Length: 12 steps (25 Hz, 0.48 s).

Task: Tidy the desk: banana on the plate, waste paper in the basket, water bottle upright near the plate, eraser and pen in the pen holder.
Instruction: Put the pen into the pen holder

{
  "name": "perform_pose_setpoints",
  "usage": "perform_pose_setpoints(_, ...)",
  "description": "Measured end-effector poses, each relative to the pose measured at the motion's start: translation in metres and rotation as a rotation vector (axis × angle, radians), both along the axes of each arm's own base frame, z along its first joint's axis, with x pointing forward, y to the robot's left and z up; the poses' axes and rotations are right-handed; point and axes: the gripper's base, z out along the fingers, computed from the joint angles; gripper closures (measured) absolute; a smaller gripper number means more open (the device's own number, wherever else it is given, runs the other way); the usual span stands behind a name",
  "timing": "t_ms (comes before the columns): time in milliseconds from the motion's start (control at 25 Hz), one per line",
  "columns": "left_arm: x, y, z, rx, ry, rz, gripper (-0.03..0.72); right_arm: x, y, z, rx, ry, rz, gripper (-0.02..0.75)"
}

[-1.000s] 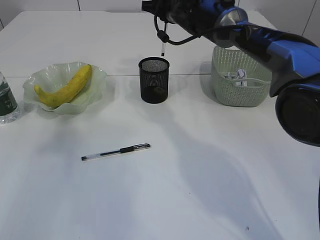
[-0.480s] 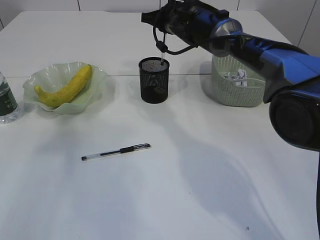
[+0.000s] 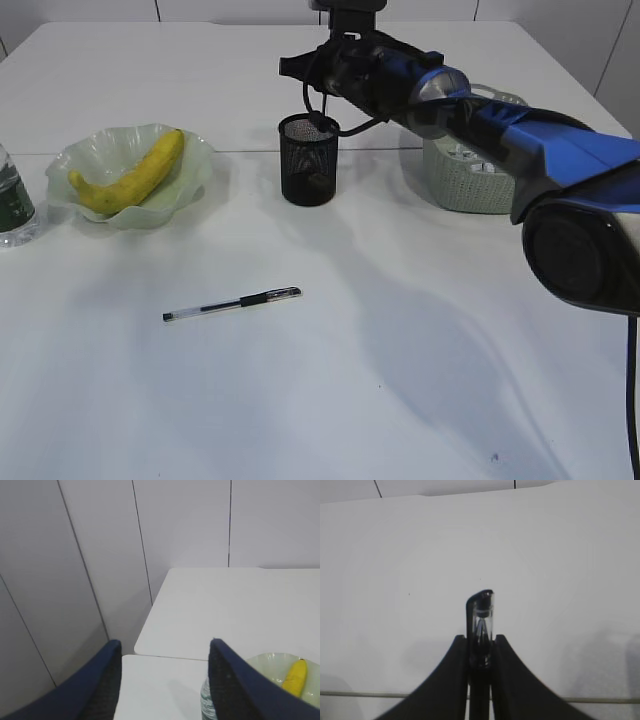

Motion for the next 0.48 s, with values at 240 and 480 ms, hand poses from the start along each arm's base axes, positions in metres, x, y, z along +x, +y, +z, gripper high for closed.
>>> perform_pose_setpoints(240,0.0000,0.0000,0.0000,0.000,0.000,0.000,0.300,0.0009,0.0012,-0.0056,0.000,0.002,0.009,0.652)
perform_pose_setpoints(480,0.0000,0.0000,0.0000,0.000,0.000,0.000,0.300,0.0010,0.0015,-0.0054,0.002,0.000,0.011,0.652)
